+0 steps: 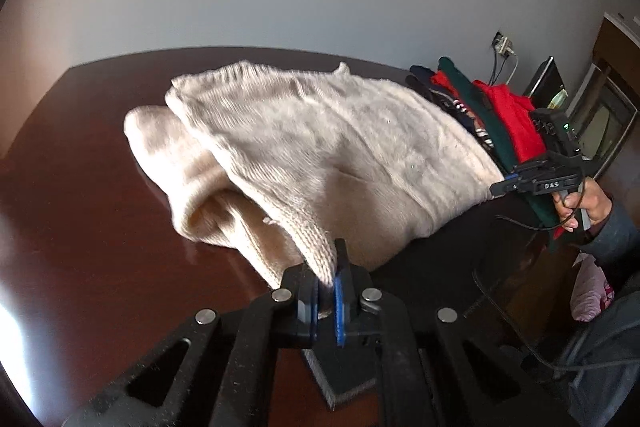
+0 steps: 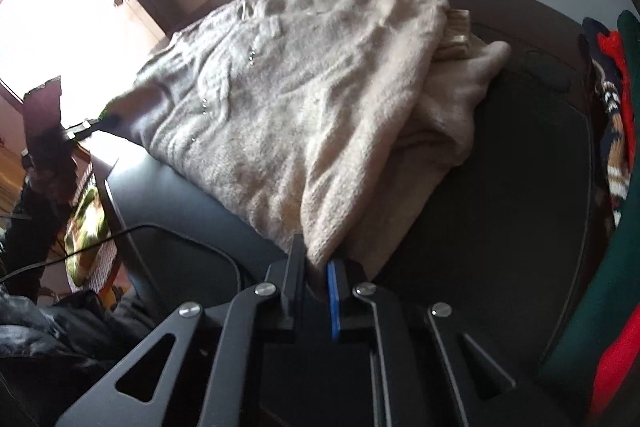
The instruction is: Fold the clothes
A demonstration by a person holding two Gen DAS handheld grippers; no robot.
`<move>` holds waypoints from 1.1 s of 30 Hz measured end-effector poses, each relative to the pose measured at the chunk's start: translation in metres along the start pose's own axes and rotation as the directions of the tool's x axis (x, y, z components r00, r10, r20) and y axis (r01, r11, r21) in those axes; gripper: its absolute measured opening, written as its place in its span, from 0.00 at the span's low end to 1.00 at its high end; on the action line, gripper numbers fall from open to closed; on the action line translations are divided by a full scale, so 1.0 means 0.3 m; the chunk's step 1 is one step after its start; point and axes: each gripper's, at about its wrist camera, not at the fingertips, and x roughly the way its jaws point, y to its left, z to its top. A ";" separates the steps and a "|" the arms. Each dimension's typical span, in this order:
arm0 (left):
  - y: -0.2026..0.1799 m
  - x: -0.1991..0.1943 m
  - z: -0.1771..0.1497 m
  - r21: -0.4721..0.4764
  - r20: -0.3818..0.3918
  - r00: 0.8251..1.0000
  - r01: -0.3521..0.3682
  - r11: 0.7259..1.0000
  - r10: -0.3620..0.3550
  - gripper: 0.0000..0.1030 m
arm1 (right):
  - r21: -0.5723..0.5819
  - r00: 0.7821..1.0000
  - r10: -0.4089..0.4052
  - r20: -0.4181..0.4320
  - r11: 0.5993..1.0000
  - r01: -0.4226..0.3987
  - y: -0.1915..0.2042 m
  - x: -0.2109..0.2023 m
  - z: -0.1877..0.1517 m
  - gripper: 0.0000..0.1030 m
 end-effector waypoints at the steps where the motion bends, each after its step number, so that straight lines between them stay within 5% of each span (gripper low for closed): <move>1: 0.011 -0.015 -0.005 0.004 -0.014 1.000 -0.016 1.000 0.016 0.06 | -0.004 1.000 -0.008 -0.014 1.000 0.008 0.004 -0.007 -0.008 0.08; 8: 0.093 0.018 -0.076 -0.020 -0.149 0.987 -0.054 0.998 0.051 0.06 | -0.024 0.996 -0.020 -0.090 1.000 0.018 0.035 -0.043 -0.076 0.08; 18: 0.081 0.014 -0.069 0.032 -0.150 0.986 -0.069 0.997 0.074 0.07 | -0.006 0.994 0.001 -0.108 1.000 -0.001 0.034 -0.083 -0.134 0.07; 22: 0.065 0.008 -0.063 0.083 -0.146 0.981 -0.117 0.990 0.128 0.11 | 0.020 0.996 0.036 -0.083 0.999 -0.034 0.027 -0.086 -0.146 0.08; 24: 0.068 -0.009 -0.066 0.095 -0.136 0.973 -0.173 0.980 0.185 0.29 | 0.027 0.995 0.059 -0.081 0.998 -0.057 0.029 -0.086 -0.152 0.09; 26: 0.078 -0.041 -0.069 0.117 -0.101 0.952 -0.278 0.953 0.290 0.57 | 0.060 0.995 0.084 -0.061 0.995 -0.080 0.020 -0.102 -0.159 0.20; 27: 0.081 -0.067 -0.074 0.128 -0.071 0.937 -0.331 0.935 0.342 0.62 | 0.084 0.993 0.105 -0.051 0.991 -0.101 0.007 -0.115 -0.162 0.35; 29: 0.085 -0.118 -0.082 0.145 -0.016 0.903 -0.424 0.894 0.430 0.62 | 0.115 0.991 0.133 -0.032 0.985 -0.128 -0.007 -0.141 -0.174 0.67; 33: 0.031 -0.201 -0.088 0.190 0.091 0.853 -0.522 0.831 0.515 0.62 | 0.120 0.971 0.238 -0.007 0.965 -0.235 -0.011 -0.205 -0.230 0.73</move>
